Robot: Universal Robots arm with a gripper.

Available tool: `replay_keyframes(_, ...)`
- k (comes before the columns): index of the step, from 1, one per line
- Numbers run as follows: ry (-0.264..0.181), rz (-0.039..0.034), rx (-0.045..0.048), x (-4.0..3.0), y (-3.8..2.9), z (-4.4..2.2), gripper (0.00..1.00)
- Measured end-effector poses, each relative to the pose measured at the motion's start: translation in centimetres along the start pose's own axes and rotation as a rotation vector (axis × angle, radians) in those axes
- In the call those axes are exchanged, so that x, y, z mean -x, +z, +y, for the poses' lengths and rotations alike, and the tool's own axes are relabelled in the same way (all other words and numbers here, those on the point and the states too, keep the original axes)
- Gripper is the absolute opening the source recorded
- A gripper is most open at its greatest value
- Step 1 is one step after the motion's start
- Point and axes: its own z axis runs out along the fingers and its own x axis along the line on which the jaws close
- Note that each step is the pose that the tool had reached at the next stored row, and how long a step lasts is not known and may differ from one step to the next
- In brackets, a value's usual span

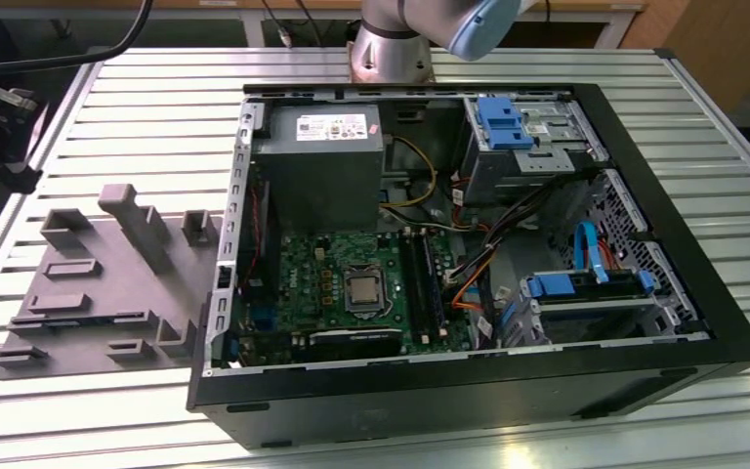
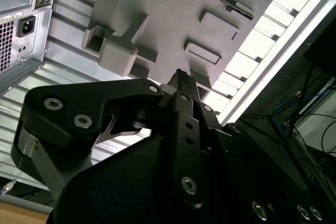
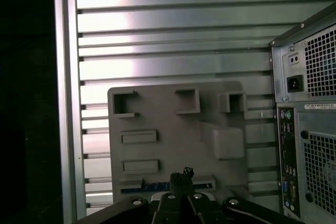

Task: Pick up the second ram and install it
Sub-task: 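Reach for the second ram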

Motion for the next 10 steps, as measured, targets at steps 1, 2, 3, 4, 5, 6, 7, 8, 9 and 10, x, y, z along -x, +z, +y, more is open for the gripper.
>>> replay_keyframes(1,0.0,0.0,0.0,-0.03,0.04,-0.03,0.11)
replay_keyframes(2,0.0,0.0001,0.0,-0.05,0.07,-0.05,0.11)
replay_keyframes(3,0.0,0.0001,0.0,-0.08,0.1,-0.07,0.11)
replay_keyframes(4,0.0,0.0003,0.0,-0.11,0.13,-0.09,0.11)
replay_keyframes(5,0.0,0.0003,-0.0001,-0.15,0.16,-0.11,0.11)
replay_keyframes(6,0.0,0.0003,0.0,-0.19,0.2,-0.13,0.11)
replay_keyframes(7,0.0,0.0003,0.0,-0.23,0.23,-0.14,0.11)
replay_keyframes(8,0.0,0.0003,0.0,-0.27,0.27,-0.16,0.11)
replay_keyframes(9,0.0,0.0004,-0.0001,-0.31,0.3,-0.18,0.11)
replay_keyframes(10,0.0,0.0004,0.0,-0.35,0.33,-0.2,0.11)
